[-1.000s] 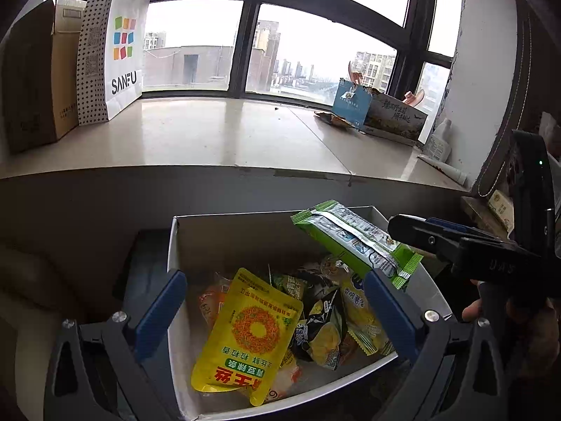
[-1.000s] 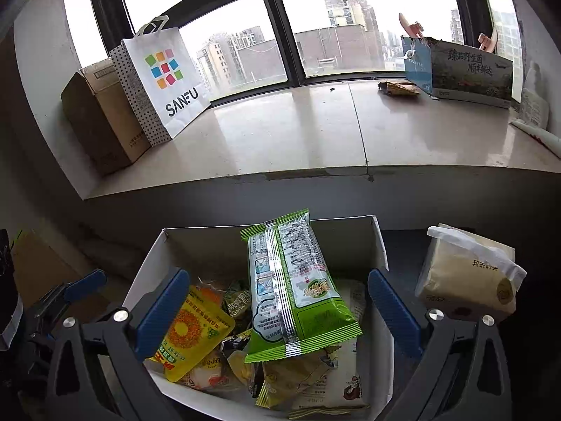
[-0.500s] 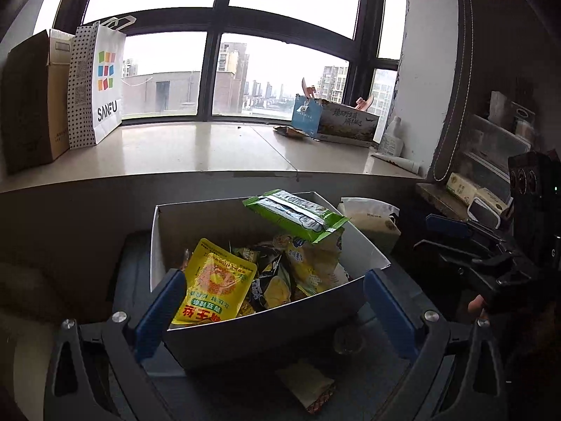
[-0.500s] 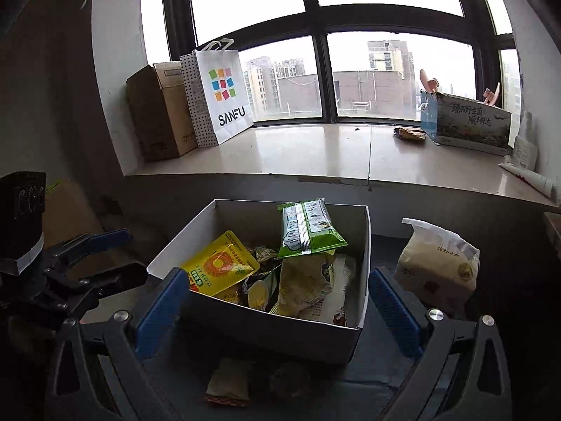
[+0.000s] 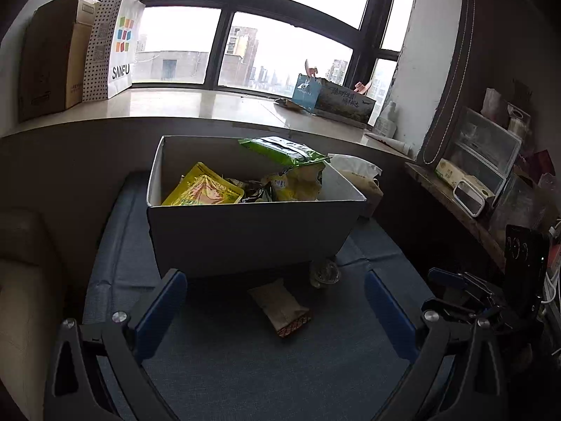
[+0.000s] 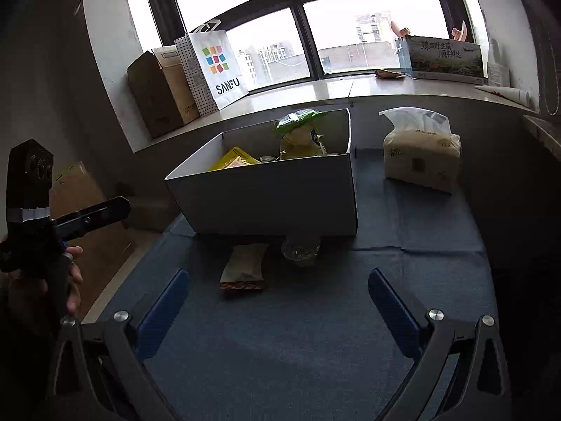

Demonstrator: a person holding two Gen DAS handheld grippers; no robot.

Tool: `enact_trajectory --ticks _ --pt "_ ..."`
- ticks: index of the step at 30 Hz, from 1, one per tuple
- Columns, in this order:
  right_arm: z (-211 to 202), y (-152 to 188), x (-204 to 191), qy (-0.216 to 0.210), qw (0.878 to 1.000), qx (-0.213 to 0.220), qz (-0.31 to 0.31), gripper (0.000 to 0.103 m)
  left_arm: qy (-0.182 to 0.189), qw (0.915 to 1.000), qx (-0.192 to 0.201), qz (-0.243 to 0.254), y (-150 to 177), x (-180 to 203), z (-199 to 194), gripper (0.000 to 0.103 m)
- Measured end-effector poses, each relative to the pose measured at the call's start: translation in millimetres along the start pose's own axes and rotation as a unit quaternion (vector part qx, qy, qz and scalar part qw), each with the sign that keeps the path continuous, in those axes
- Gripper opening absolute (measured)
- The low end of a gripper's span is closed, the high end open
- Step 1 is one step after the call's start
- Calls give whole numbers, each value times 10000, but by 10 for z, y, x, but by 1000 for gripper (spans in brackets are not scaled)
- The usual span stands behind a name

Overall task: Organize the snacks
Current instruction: 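Grasp the round jelly cup with the right gripper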

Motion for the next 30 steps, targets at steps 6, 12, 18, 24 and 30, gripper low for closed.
enact_trajectory --ticks 6,12,18,24,30 --pt "175 184 144 135 9993 -270 208 103 -33 9997 -223 -60 148 7 80 103" --pt "468 128 231 373 9968 -644 304 103 -132 9994 -282 -139 204 -35 72 103" --pt "853 -112 -5 777 9935 -776 -308 103 -117 9988 -383 -285 257 -137 112 103" --pt "1260 -466 71 647 9931 -977 -50 103 -96 9983 -497 -300 315 -161 145 103" --pt "1421 -547 161 421 9923 -1162 29 47 -23 9974 -646 -302 357 -174 248 103"
Point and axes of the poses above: each gripper's, at about its wrist camera, not at the fingertips, and z roughly the way its jaws point, x to its right, y to its underside, the point moved 2 cm from there along z, roughly the way its jaws point, and after that the axes turned 15 degrees about -x, right-handed, at the moved point
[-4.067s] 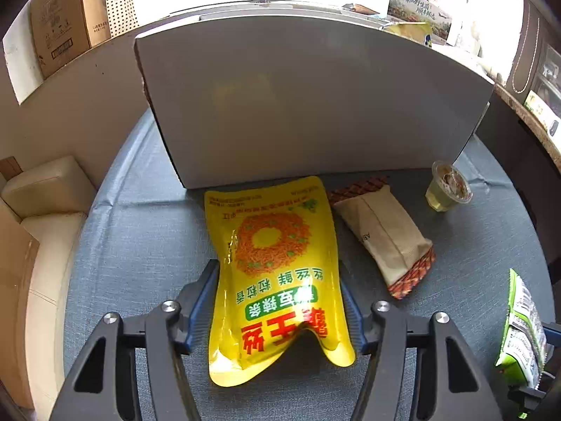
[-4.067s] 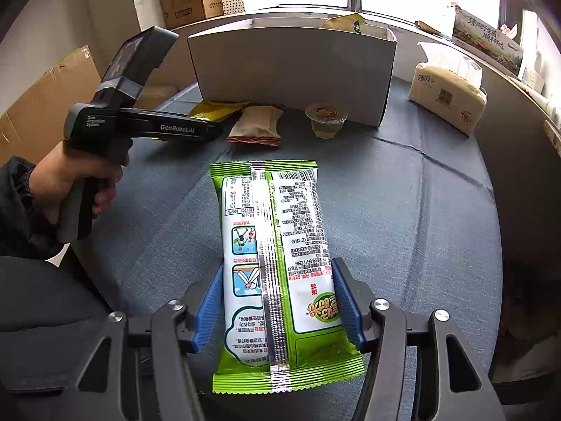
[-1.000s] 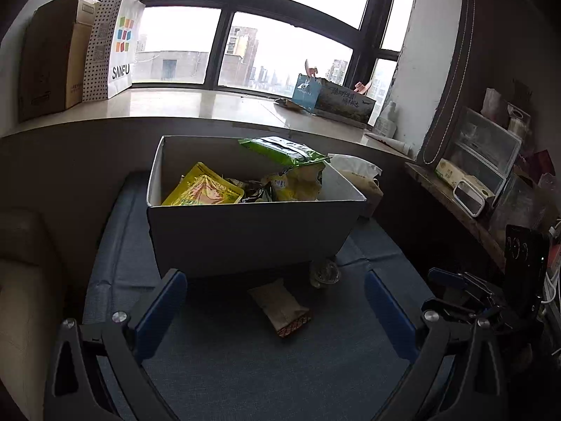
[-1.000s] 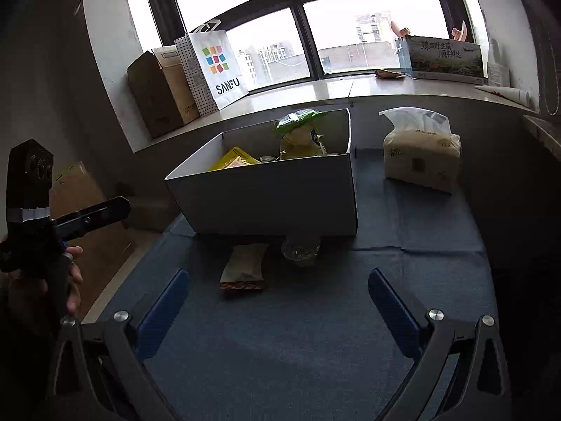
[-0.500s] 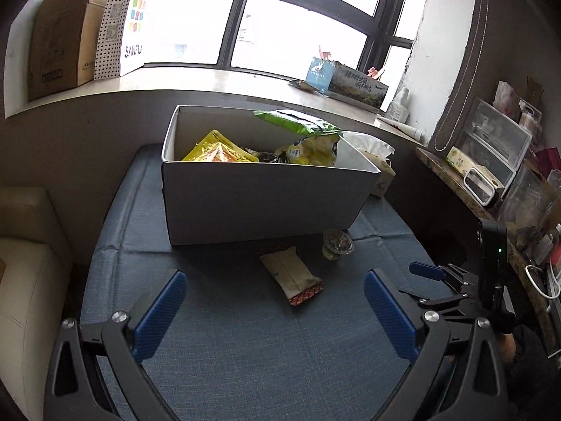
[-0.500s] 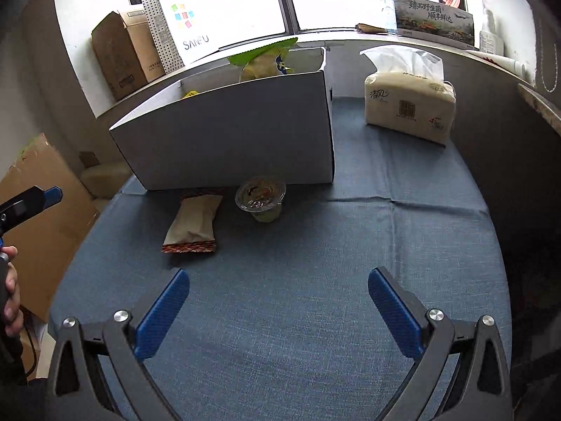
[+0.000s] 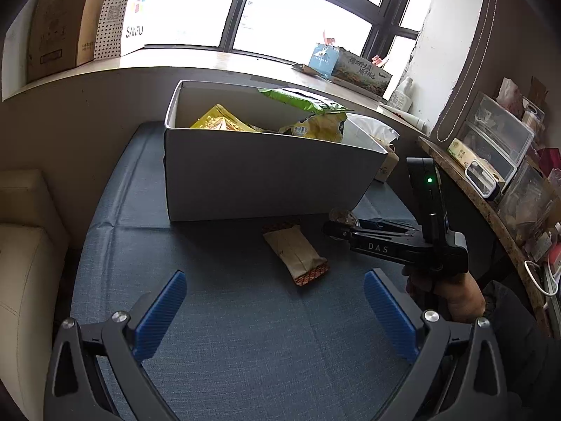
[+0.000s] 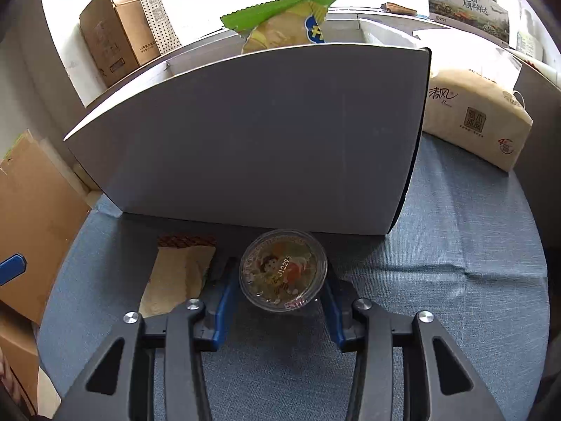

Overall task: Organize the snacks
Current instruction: 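Grasp the round jelly cup with the right gripper, then grasp the cream pastry packet with the left gripper while the right holds the jelly cup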

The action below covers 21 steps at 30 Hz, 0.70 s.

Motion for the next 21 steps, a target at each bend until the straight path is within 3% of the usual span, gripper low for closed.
enact_trajectory --ticks 8,15,21 --pt "-389 166 20 -255 9986 456 -78 47 -105 9988 -448 184 -105 148 342 103" --pt "-839 543 169 -99 9969 778 42 47 -535 9936 -952 272 -332 439 862 103" --pt "-1114 902 311 44 9951 967 224 47 -1123 9866 -1177 -89 -589 530 1269 103"
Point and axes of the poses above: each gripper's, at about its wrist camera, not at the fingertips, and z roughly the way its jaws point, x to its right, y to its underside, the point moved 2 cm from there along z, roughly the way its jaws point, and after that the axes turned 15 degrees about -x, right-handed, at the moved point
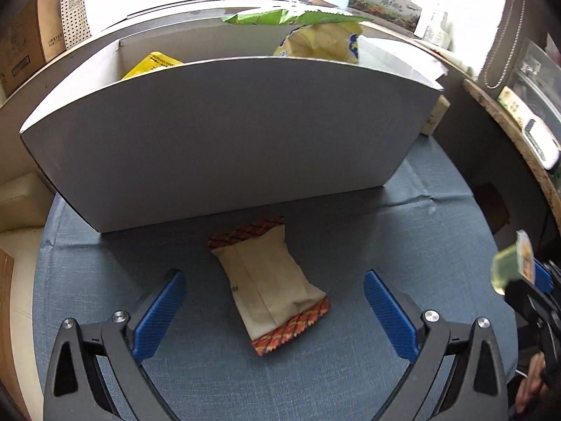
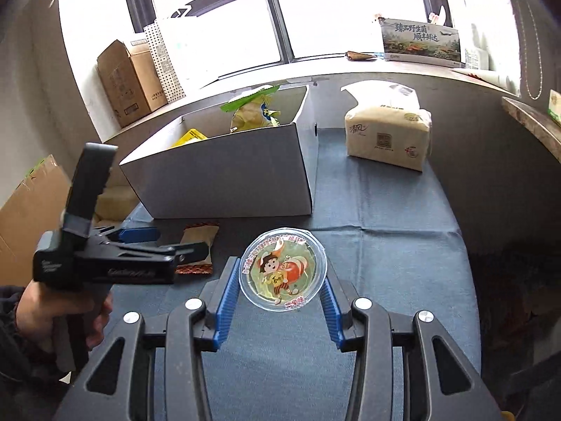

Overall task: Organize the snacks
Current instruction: 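Grasp the cream pastry packet with the left gripper while the right holds the jelly cup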

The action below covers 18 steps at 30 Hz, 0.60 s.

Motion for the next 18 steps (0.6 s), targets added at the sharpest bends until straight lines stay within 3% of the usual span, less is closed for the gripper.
enact_trajectory --ticks 3,6,12,13,15,16,18 --pt "-111 109 53 6 10000 72 29 47 -7 9996 -197 -223 -84 2 166 102" --pt "-137 165 70 50 10000 81 30 47 -276 9989 -337 -200 -58 39 292 102" --pt "-120 211 56 4 10000 53 21 47 -413 9990 -192 -46 1 73 305 101" --pt "-110 213 40 -8 10000 42 3 47 -412 9990 -152 -10 3 83 296 95" --pt "-92 226 6 -11 10000 24 -36 47 -451 9990 -5 9 36 63 214 58" --pt "-86 230 -1 -26 10000 16 -32 47 -395 9992 -19 -17 42 39 191 49" --pt "-71 248 -23 -81 10000 -40 -31 47 -194 9998 -28 -20 65 -6 161 48"
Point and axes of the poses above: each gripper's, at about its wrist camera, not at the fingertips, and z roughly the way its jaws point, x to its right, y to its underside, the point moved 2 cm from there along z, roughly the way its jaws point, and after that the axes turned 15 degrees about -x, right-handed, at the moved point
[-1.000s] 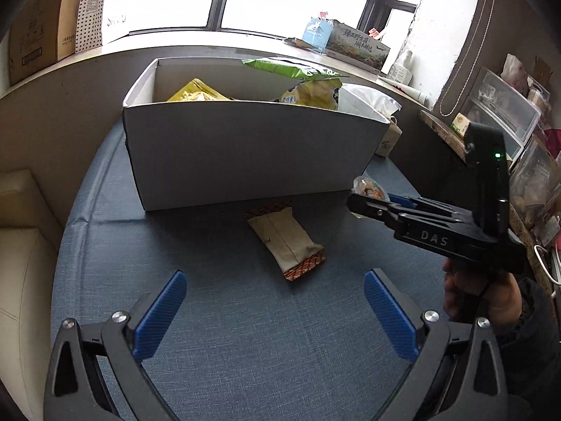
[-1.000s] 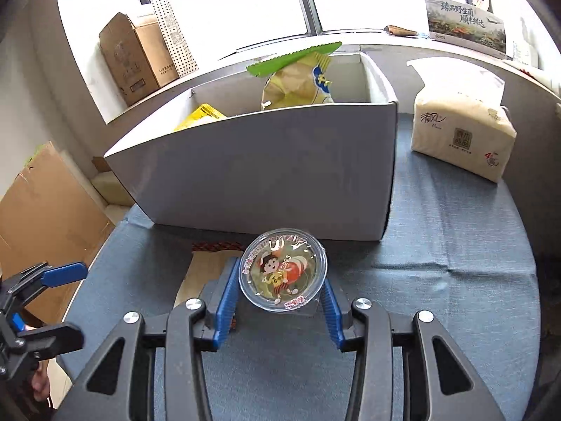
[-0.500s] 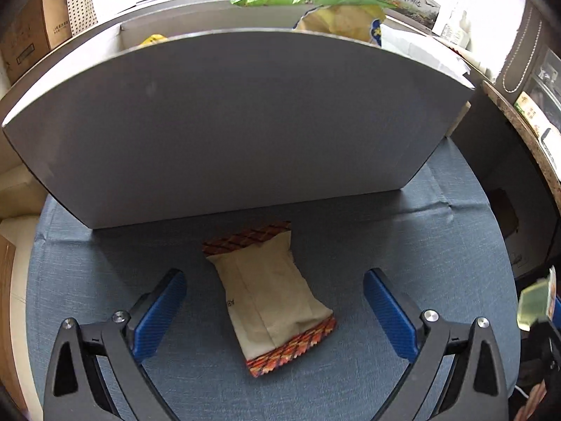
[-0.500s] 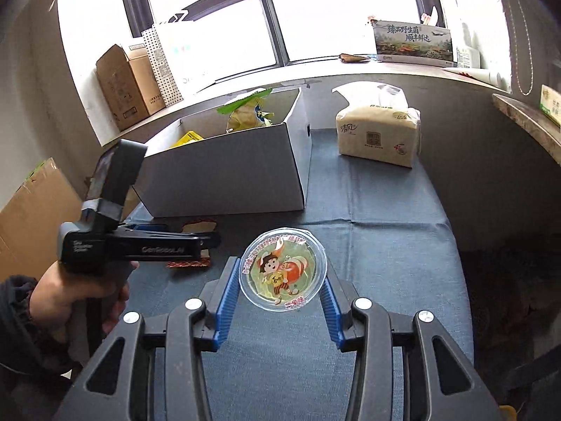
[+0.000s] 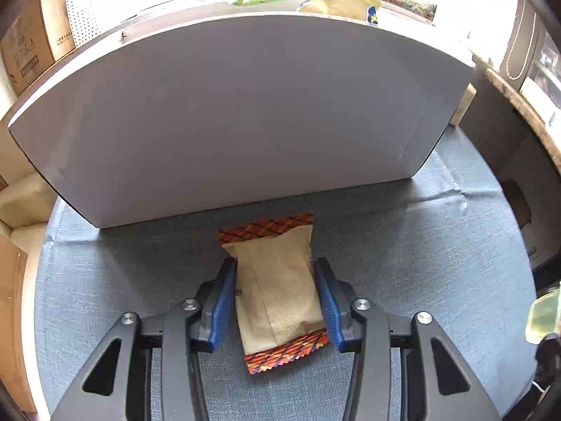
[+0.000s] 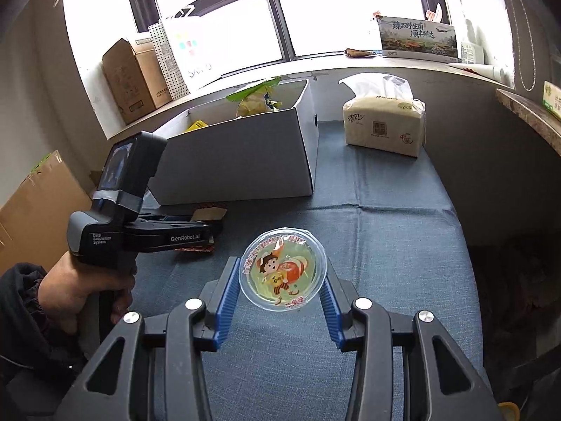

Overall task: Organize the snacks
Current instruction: 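Grasp the cream pastry packet with the left gripper while the right holds the jelly cup, then drop the pastry packet and jelly cup into the white box, opening both grippers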

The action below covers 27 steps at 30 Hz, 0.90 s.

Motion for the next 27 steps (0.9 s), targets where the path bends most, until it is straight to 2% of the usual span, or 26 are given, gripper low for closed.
enact_trajectory --ticks 4,9,14,16,21,25,27 --pt "-18 -10 -53 7 10000 21 -76 47 102 9997 215 9 102 -121 -153 48" --pt "-6 -58 -149 -30 9998 -7 -205 47 227 9974 683 8 378 -225 -558 48" --pt "-12 -167 -316 -104 9991 13 -423 47 536 9896 1337 39 485 -448 -1058 48" --pt "-30 -246 -400 -122 9985 48 -537 47 526 9867 1533 99 494 -508 -1248 48" --pt "-149 -578 -638 -223 9958 334 -826 47 632 9731 2200 252 338 -611 -1751 48" --pt "-222 -987 -848 -230 9918 596 -1105 47 651 9661 2478 328 -3 -662 -1953 48" --pt "-239 -1204 -935 -211 9906 702 -1156 47 625 9656 2505 309 -195 -697 -2010 48"
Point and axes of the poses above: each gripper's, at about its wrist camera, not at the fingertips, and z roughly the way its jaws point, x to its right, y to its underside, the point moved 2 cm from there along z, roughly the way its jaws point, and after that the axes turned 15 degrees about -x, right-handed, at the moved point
